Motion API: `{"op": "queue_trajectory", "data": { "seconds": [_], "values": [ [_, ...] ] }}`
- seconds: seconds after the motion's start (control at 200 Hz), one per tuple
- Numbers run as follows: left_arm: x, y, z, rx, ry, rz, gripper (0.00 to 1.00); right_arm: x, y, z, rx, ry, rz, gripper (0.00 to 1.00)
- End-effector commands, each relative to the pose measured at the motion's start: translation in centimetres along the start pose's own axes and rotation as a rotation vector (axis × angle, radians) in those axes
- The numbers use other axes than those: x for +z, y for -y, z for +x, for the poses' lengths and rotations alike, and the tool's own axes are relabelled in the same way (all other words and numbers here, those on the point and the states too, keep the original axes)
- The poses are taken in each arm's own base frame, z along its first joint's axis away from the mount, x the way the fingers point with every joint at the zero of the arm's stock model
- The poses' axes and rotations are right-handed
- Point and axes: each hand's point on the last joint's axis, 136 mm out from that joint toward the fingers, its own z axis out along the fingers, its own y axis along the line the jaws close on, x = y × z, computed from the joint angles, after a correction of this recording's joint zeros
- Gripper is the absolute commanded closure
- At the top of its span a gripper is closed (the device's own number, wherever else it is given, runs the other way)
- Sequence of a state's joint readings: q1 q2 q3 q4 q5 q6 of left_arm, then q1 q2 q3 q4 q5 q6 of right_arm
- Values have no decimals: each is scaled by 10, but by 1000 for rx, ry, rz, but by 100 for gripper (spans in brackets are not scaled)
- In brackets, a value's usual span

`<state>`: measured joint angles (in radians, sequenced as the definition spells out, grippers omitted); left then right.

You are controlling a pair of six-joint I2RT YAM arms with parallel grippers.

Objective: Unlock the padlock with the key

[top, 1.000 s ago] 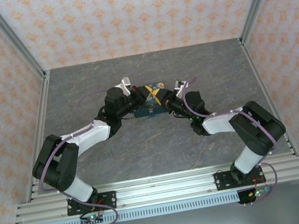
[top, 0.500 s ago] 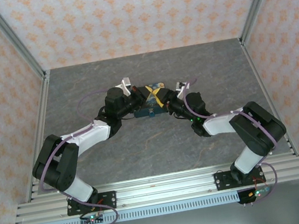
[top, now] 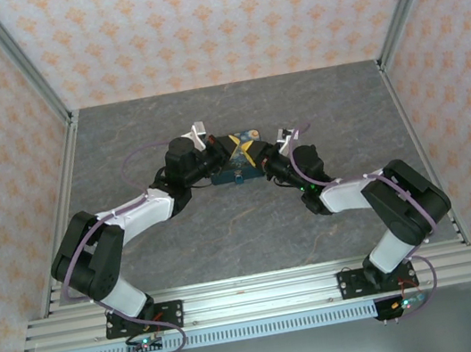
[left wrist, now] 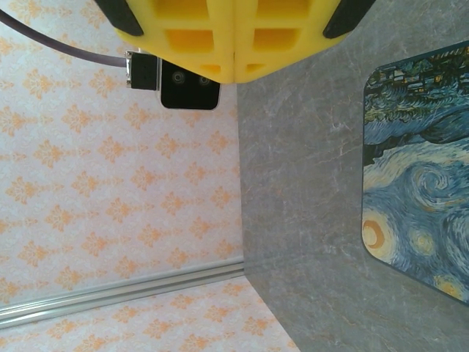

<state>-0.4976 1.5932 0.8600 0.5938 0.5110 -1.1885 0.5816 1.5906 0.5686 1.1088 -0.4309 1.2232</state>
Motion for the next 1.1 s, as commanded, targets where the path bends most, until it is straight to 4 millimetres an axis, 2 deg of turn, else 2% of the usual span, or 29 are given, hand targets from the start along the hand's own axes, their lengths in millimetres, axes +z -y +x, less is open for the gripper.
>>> {"op": "queue_trajectory", "data": {
  "seconds": [0.0, 0.18, 0.545, 0.601, 0.636, 0.876, 1.001, 1.096],
  "values": [
    [-2, 6, -1, 7, 20, 13, 100, 1, -20, -2, -24, -1, -70, 89],
    [-3, 5, -1, 6, 20, 9, 100, 1, -20, -3, -22, 1, -69, 100],
    [-7, 3, -4, -7, 53, 10, 100, 4, -23, -3, -20, -4, -80, 100],
    [-6, 4, -4, -11, 54, 13, 100, 5, -24, -1, -17, -14, -86, 84],
    [-5, 5, -5, -12, 54, 14, 100, 5, -25, -1, -15, -19, -91, 80],
    [-4, 2, -6, -19, 70, 5, 100, 6, -24, 7, -17, -34, -91, 79],
    [-4, 3, -7, -20, 72, 5, 100, 8, -21, 11, -12, -42, -87, 73],
    [-4, 3, -7, -20, 73, 6, 100, 9, -19, 12, -8, -43, -86, 73]
  ]
}}
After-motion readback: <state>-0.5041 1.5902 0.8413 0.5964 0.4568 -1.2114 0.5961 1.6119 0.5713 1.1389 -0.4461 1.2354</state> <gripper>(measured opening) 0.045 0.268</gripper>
